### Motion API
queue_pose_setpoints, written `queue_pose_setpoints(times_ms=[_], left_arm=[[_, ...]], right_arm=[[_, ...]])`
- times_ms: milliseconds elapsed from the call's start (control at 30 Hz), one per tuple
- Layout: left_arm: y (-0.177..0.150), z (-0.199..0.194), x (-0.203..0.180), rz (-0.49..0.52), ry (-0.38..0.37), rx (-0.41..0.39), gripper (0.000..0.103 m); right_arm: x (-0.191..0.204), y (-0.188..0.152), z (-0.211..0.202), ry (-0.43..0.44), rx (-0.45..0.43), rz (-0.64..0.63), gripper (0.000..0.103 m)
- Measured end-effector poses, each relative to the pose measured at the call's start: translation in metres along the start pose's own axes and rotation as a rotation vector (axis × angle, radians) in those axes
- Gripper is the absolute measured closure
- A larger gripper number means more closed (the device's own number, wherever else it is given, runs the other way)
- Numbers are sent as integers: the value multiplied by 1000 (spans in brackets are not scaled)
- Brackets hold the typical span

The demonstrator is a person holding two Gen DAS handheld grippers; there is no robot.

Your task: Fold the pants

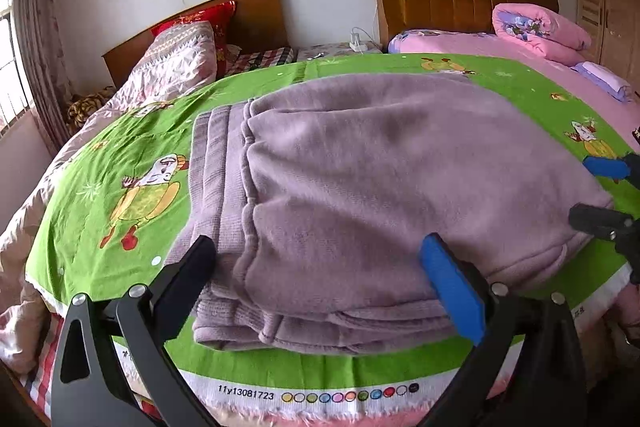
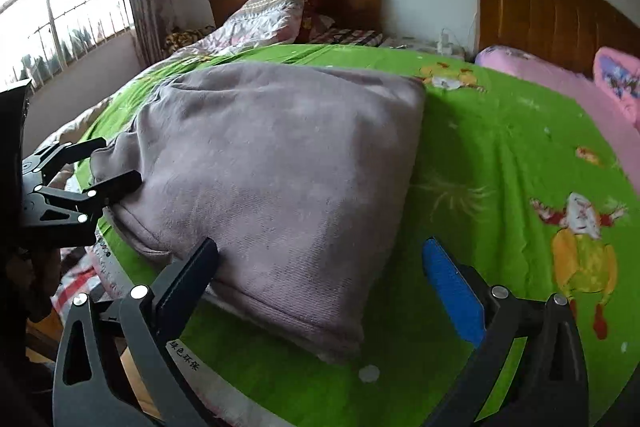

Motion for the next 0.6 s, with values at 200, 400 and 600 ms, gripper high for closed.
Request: queue_pose_setpoints(times_ms=[200,400,600], left_arm=[[-3,3,6,-7,3,-8,1],[-3,3,6,-10,-1,-20,1],[-4,3,7,-7,-4,-30,1]], right_arm=[[32,-14,8,68,37,-115,4],[28,-29,19,-25,33,-245,4],[16,-37,12,-12,95,-211,4]])
Point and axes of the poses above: each gripper's, at about its wrist camera, not at the fingertips, and z roughly the way its jaws point, x to its left, y to its top, the point moved 10 cm from there along z, roughly the way its jaws point, and after that the axes turned 8 degrees about z, right-handed, at the moved point
